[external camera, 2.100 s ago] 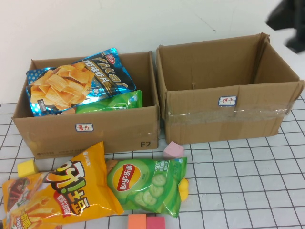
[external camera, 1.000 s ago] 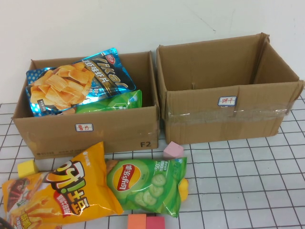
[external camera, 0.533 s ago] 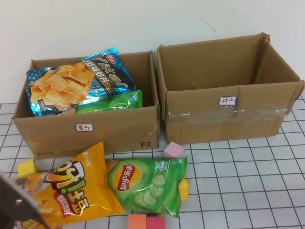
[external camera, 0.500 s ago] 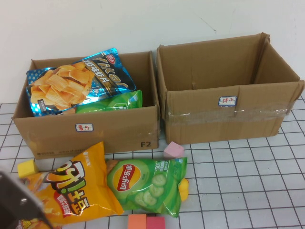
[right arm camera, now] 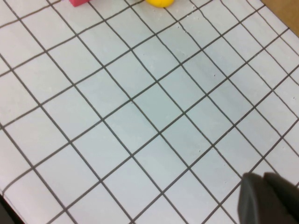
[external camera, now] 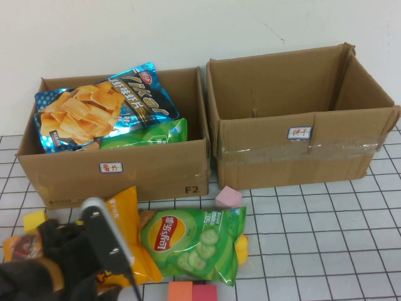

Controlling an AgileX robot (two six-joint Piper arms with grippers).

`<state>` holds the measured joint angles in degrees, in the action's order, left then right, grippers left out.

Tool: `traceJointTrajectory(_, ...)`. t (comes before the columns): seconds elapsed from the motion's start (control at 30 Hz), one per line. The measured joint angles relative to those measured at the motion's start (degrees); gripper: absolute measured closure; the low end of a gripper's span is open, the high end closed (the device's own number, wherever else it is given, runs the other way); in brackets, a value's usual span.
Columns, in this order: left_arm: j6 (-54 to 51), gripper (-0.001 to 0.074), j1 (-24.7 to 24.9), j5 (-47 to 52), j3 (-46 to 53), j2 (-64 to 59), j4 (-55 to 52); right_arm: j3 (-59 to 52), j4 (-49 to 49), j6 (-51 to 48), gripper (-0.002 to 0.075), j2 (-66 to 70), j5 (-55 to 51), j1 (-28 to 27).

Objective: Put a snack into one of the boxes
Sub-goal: Pick up the potato chip

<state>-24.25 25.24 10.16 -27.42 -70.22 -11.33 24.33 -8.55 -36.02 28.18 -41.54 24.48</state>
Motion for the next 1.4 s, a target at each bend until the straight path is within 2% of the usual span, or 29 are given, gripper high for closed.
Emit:
traceJointTrajectory(0.23,0.15,0.0102,3.48,-0.82,-5.45,-8.54,-5.32,-0.16,-0.06,0.0,0.0727,0.0,0.44,0.0)
traceJointTrajectory(0.73,0.52,0.0112,3.98,-3.57,-6.55,-16.9,-10.11,-0.16,-0.14,0.0,0.0727,0.0,1.67,0.0)
traceJointTrajectory(0.8,0.52,0.0146,3.98,-3.57,-6.66,-17.08,-10.11,-0.26,-0.14,0.0,0.0727,0.0,1.76,0.0)
traceJointTrajectory(0.9,0.52,0.0264,3.98,-3.31,-6.77,-17.18,-10.38,-0.26,-0.14,0.0,0.0727,0.0,1.76,0.0)
traceJointTrajectory(1.07,0.82,0.0572,3.98,-1.18,-6.84,-17.18,-10.66,-0.26,-0.14,0.0,0.0727,0.0,1.76,0.0)
traceJointTrajectory(1.1,1.23,0.0599,3.98,-0.75,-6.89,-17.18,-10.66,-0.26,-0.14,0.0,0.0727,0.0,1.76,0.0)
traceJointTrajectory(1.4,2.83,0.06,3.98,2.85,-6.89,-12.62,-10.37,-0.26,-0.14,0.0,0.0727,0.0,1.76,0.0)
